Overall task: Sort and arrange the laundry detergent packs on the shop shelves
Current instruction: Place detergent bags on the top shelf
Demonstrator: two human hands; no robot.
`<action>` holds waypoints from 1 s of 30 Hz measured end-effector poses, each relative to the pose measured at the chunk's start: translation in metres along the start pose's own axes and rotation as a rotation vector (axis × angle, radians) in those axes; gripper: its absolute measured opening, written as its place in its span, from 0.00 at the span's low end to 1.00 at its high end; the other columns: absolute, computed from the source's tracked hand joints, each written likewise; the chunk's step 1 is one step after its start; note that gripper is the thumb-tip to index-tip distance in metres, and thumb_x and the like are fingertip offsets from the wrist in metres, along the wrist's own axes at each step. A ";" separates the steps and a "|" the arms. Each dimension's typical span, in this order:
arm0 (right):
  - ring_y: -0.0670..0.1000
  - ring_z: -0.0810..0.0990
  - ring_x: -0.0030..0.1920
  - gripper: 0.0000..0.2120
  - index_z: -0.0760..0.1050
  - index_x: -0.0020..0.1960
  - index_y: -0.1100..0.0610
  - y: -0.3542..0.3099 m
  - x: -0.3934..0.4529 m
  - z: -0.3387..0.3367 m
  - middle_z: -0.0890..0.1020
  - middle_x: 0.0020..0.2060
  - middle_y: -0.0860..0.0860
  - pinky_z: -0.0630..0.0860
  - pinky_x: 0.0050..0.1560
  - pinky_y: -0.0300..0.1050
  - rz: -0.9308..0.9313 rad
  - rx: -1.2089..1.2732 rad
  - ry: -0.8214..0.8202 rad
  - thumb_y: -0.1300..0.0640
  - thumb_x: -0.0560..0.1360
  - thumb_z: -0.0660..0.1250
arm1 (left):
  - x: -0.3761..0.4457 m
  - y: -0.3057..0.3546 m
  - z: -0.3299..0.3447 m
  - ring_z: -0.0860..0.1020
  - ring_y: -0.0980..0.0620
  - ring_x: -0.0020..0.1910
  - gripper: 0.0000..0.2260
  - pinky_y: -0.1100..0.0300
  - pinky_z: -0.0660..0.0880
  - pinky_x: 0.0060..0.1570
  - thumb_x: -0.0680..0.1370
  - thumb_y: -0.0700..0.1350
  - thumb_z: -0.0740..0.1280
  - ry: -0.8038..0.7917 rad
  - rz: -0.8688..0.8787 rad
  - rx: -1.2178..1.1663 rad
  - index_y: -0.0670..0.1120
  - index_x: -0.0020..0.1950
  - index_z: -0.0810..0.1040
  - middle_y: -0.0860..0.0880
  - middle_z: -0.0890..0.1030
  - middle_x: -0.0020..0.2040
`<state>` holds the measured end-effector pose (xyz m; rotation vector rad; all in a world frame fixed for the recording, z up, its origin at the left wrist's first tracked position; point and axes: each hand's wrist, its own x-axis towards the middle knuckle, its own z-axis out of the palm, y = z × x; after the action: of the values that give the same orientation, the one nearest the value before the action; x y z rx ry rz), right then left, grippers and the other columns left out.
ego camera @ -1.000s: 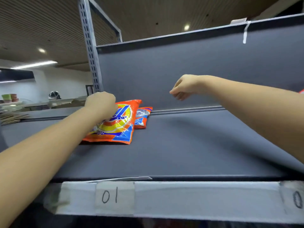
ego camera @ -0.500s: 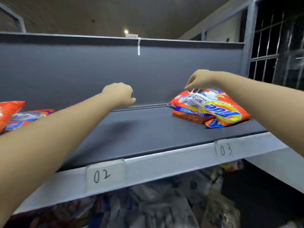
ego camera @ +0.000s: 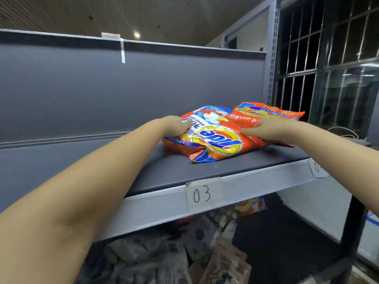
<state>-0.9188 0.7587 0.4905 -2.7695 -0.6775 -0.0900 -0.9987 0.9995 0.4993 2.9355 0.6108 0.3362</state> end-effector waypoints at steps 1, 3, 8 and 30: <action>0.54 0.75 0.46 0.28 0.76 0.50 0.57 0.001 0.000 0.001 0.78 0.46 0.54 0.67 0.47 0.46 -0.022 0.015 -0.012 0.32 0.74 0.56 | 0.002 0.001 0.002 0.73 0.41 0.62 0.28 0.53 0.68 0.59 0.82 0.60 0.48 0.002 -0.004 -0.040 0.39 0.67 0.70 0.40 0.74 0.65; 0.53 0.73 0.42 0.27 0.73 0.42 0.54 0.002 -0.001 0.004 0.76 0.42 0.53 0.66 0.42 0.46 -0.044 0.026 -0.036 0.29 0.69 0.59 | 0.006 -0.002 0.003 0.76 0.41 0.58 0.31 0.54 0.69 0.52 0.80 0.63 0.51 0.035 -0.007 -0.085 0.38 0.64 0.73 0.39 0.77 0.61; 0.55 0.73 0.52 0.33 0.71 0.42 0.52 0.004 0.000 0.007 0.76 0.52 0.53 0.69 0.53 0.49 -0.060 0.104 -0.084 0.24 0.57 0.63 | 0.006 -0.009 0.002 0.78 0.47 0.41 0.32 0.58 0.71 0.39 0.75 0.69 0.56 -0.052 -0.045 -0.258 0.41 0.58 0.75 0.45 0.79 0.49; 0.46 0.83 0.33 0.08 0.74 0.43 0.57 -0.102 -0.004 0.002 0.83 0.34 0.50 0.80 0.34 0.37 -0.339 1.427 -0.032 0.65 0.70 0.72 | -0.097 -0.087 -0.053 0.84 0.49 0.42 0.08 0.54 0.82 0.43 0.79 0.45 0.64 0.005 0.100 -1.199 0.44 0.54 0.78 0.47 0.85 0.46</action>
<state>-0.9693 0.8439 0.5147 -1.2887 -0.7626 0.2687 -1.1311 1.0434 0.5177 1.8014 0.1358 0.4906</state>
